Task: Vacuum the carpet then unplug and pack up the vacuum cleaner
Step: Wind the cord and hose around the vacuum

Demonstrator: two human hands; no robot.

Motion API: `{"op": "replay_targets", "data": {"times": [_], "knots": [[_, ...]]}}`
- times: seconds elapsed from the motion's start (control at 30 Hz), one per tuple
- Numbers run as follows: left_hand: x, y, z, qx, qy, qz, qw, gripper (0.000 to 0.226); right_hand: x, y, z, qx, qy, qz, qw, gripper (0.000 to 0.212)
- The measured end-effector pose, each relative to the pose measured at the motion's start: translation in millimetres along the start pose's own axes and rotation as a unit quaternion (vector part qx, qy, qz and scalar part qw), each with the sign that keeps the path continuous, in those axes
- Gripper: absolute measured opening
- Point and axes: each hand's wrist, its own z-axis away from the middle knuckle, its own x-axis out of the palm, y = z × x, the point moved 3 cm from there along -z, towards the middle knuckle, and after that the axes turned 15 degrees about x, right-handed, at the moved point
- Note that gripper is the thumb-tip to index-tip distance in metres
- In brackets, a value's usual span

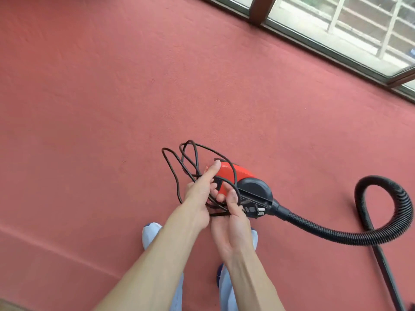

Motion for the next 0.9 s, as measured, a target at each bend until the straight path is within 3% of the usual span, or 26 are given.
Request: {"op": "replay_targets", "data": {"times": [0.13, 0.3, 0.43, 0.53, 0.73, 0.9], "knots": [[-4.3, -2.0, -4.4, -0.007, -0.034, 0.064, 0.997, 0.018, -15.7, 1.5, 6.0, 0.015, 0.006, 0.050, 0.999, 0.017], [4.4, -17.6, 0.7, -0.001, -0.060, 0.177, 0.982, 0.028, -38.7, -1.8, 9.1, 0.040, 0.018, 0.023, 0.999, 0.021], [9.4, -16.6, -1.4, 0.047, -0.045, 0.194, 0.979, 0.035, -60.1, -3.9, 13.1, 0.084, -0.005, 0.118, 0.989, 0.051], [12.1, -19.7, -1.9, 0.052, -0.024, 0.196, 0.979, 0.036, -67.5, -15.3, 12.8, 0.090, -0.046, 0.160, 0.982, 0.048], [23.5, -12.4, -8.7, 0.062, -0.015, 0.228, 0.972, 0.039, -69.3, -33.6, 11.7, 0.118, -0.100, 0.090, 0.984, 0.049], [27.3, -12.4, -14.8, 0.064, 0.050, 0.215, 0.973, 0.039, -58.4, -42.3, 5.1, 0.085, -0.023, -0.053, 0.995, 0.020]]}}
